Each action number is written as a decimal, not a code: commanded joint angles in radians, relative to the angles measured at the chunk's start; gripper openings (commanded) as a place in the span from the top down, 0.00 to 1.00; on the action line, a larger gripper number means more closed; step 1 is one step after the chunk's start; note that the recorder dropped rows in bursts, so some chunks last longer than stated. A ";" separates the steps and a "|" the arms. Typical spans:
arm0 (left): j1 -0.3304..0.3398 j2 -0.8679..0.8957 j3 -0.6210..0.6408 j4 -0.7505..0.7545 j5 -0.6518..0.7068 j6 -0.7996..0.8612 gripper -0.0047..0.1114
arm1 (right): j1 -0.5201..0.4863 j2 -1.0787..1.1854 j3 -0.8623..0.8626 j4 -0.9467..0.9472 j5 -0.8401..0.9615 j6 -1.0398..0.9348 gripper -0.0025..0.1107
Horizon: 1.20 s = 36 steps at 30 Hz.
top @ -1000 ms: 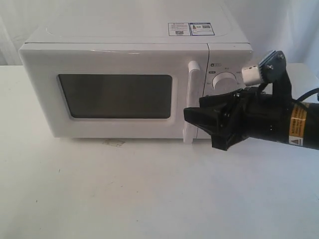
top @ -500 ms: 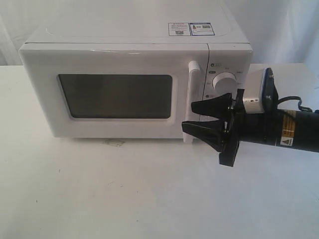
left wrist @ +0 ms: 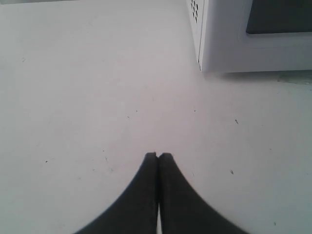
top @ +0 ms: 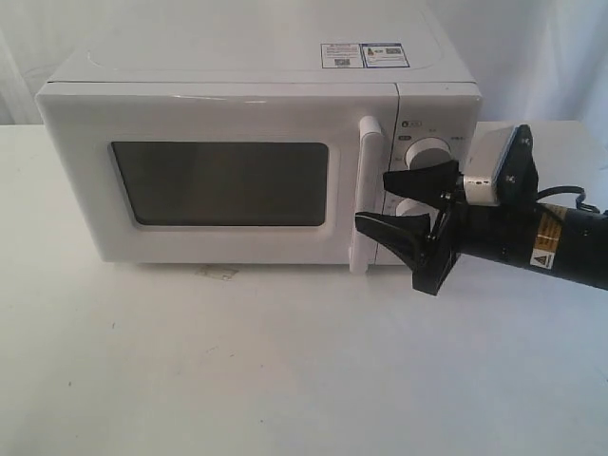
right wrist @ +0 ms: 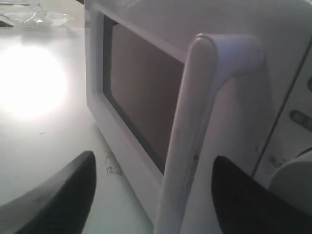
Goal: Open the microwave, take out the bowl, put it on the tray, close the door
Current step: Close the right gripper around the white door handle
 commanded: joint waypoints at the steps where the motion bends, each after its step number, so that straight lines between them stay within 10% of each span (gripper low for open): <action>1: 0.001 -0.004 0.006 -0.010 0.003 0.004 0.96 | 0.006 0.018 -0.001 0.059 -0.015 -0.011 0.42; 19: 0.001 -0.004 0.006 -0.010 0.003 0.004 0.96 | 0.141 0.100 -0.030 0.193 -0.044 -0.071 0.45; 26: 0.001 -0.004 0.006 -0.010 0.003 0.004 0.96 | 0.159 0.136 -0.052 0.222 -0.044 -0.071 0.64; 31: 0.001 -0.004 0.006 -0.010 0.003 0.004 0.96 | 0.159 0.158 -0.052 0.255 -0.042 -0.074 0.97; 36: 0.001 -0.004 0.006 -0.010 0.003 0.004 0.96 | 0.159 0.158 -0.052 0.293 -0.044 -0.066 0.98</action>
